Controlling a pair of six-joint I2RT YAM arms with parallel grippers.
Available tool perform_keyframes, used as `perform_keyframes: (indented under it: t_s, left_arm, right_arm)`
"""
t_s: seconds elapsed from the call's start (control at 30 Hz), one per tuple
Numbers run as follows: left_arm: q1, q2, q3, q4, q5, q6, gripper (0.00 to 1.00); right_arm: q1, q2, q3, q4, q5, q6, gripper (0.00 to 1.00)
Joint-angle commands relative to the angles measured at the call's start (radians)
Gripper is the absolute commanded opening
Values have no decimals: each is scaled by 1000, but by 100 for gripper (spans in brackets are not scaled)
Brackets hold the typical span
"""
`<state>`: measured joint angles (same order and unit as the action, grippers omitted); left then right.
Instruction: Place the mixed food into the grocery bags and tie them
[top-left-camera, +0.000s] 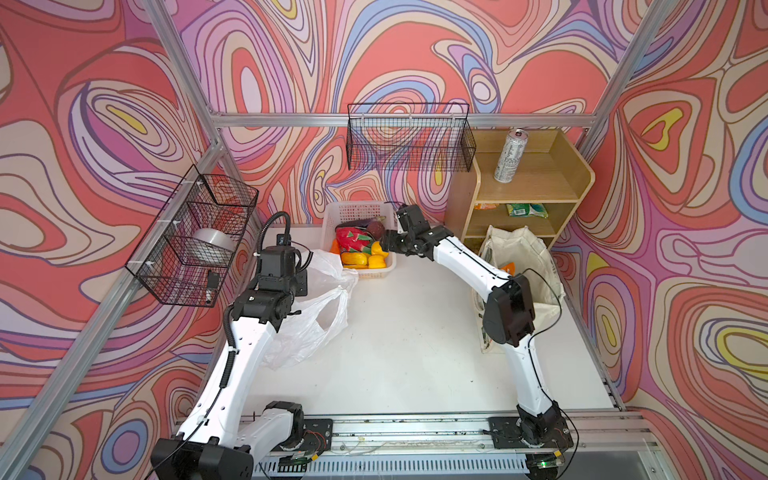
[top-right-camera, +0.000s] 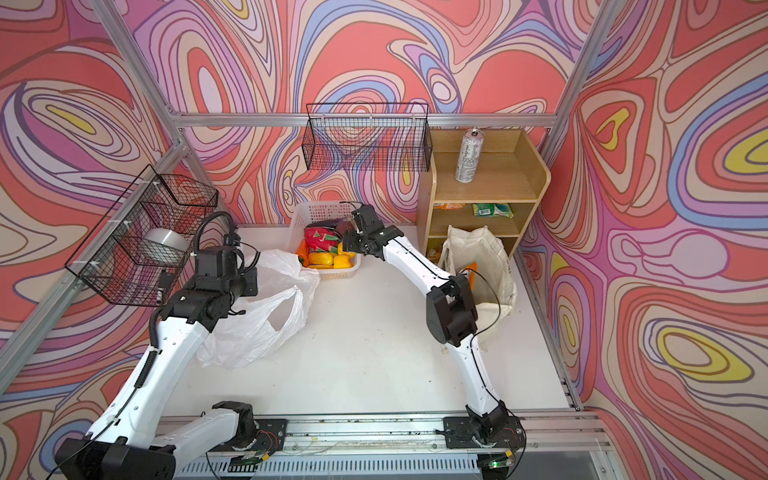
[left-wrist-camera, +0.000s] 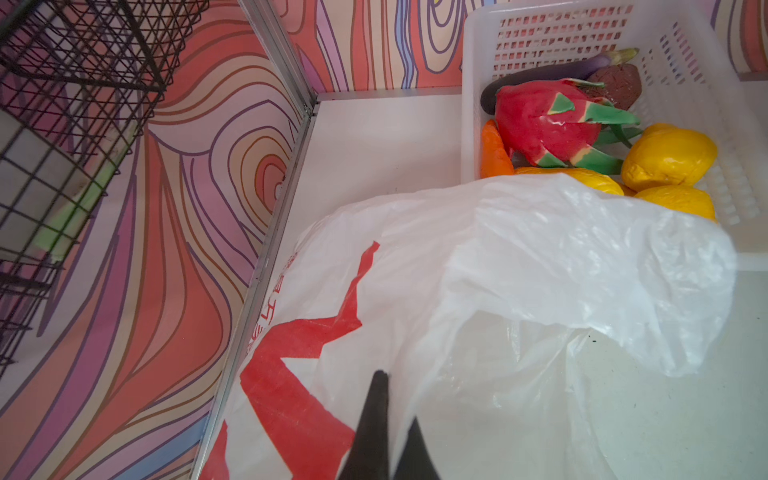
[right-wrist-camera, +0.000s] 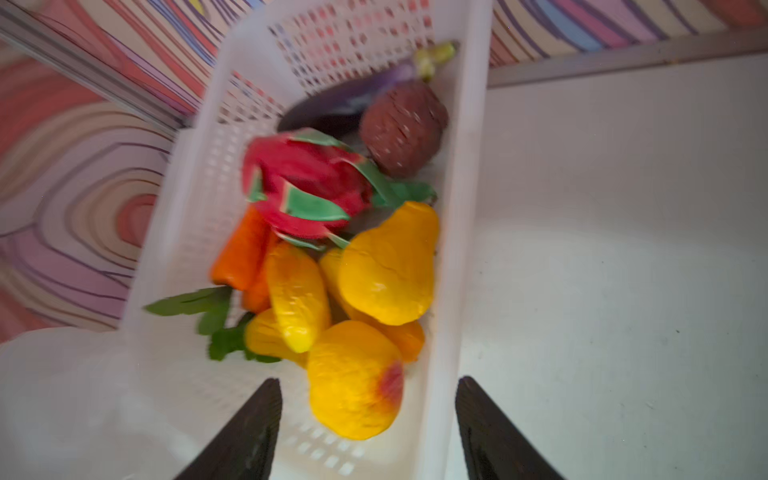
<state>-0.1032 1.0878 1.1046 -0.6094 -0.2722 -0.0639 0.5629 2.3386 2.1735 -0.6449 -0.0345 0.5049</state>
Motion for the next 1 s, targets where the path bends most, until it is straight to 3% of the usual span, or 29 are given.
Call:
perform_keyframes:
  t_s: [0.0,0.17,0.33,0.37,0.97]
  left_arm:
    - [10,-12,21,-36,11,1,0]
    - [13,-8,11,-29,30,-5,0]
    - [12,-1,10,-28,40,-9,0]
    - [13,1,12,-30,41,-8,0]
    - [14,10,-1,-66,16,-11,0]
  right_arm:
    - [-11,43,22,-127,67,-35,64]
    - [-29,71,-31,-76,36,-3,49]
    - [-50,46,-93,-41,11,15,3]
    - [-53,31,-113,-32,8,18,0]
    - [-83,-513,-800,109,115,-46,0]
